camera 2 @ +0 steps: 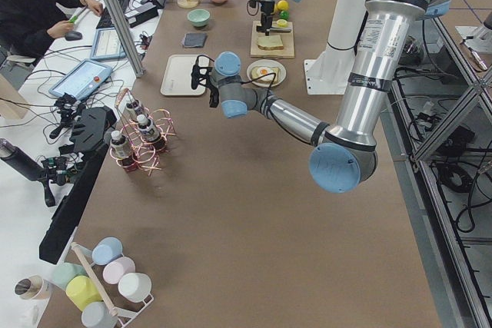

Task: Make sandwich and place on tray
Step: 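Lower the right gripper and grasp the bread slice's edge, then lift the bread slice and lay it on the egg toast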

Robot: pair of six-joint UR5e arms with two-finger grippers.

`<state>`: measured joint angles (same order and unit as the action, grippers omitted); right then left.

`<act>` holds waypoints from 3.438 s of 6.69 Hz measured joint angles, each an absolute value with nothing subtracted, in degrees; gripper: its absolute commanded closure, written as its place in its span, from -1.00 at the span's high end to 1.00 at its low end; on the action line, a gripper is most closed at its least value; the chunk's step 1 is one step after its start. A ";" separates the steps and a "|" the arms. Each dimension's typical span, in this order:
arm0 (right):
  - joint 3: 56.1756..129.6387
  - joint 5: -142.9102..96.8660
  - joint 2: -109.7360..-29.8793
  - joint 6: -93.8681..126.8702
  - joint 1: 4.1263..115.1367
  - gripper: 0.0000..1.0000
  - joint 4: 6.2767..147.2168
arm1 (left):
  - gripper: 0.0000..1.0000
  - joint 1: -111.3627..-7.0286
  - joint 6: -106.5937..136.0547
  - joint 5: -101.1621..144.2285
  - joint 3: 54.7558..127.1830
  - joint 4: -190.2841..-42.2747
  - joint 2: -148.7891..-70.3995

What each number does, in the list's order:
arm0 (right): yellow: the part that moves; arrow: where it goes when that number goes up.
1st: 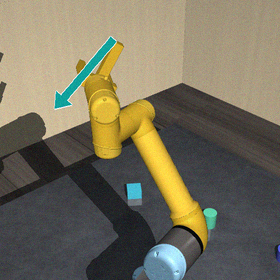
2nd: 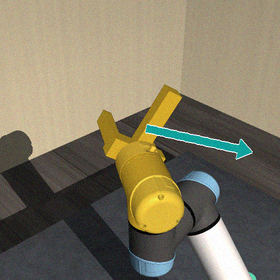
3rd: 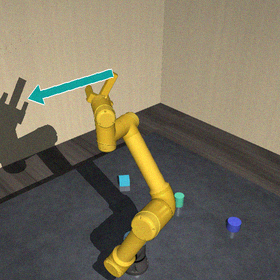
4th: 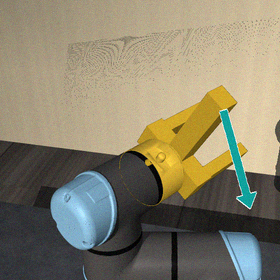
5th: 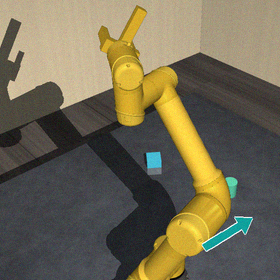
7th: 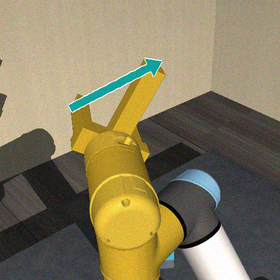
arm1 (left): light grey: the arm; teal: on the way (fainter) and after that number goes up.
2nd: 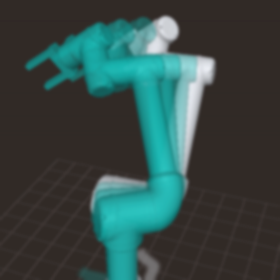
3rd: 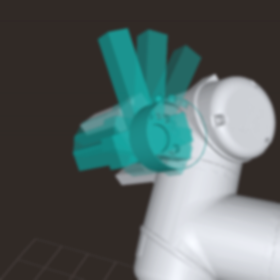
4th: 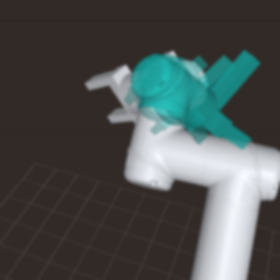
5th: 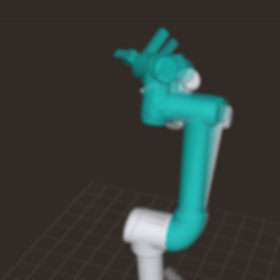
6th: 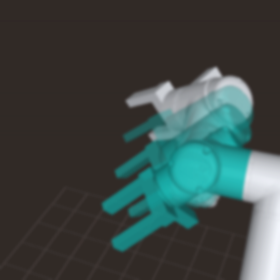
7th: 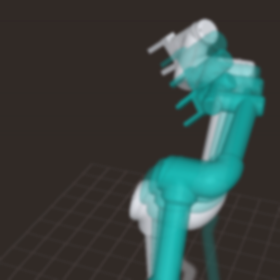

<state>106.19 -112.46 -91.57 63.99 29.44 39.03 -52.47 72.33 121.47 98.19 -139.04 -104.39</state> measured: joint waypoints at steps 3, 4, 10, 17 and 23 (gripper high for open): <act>106.37 -111.16 -91.64 64.33 27.20 0.15 39.02 | 0.95 -52.47 72.31 121.48 98.41 -139.08 -104.01; 106.49 -111.11 -91.74 64.33 27.04 0.15 39.02 | 0.95 -52.47 72.27 121.53 98.35 -139.11 -103.98; 106.85 -111.14 -92.63 64.33 26.95 -0.17 39.02 | 0.95 -52.47 72.27 121.55 98.07 -139.05 -103.80; 106.66 -110.56 -92.43 65.67 27.22 -1.00 38.64 | 0.94 -52.47 72.27 121.88 97.79 -139.01 -104.10; 106.85 -118.16 -87.11 81.15 34.35 -1.00 29.82 | 0.94 -52.56 72.27 121.91 97.58 -138.94 -104.19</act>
<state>106.85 -118.16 -87.11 81.15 34.35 29.82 -52.56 72.27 121.91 97.58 -138.94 -104.19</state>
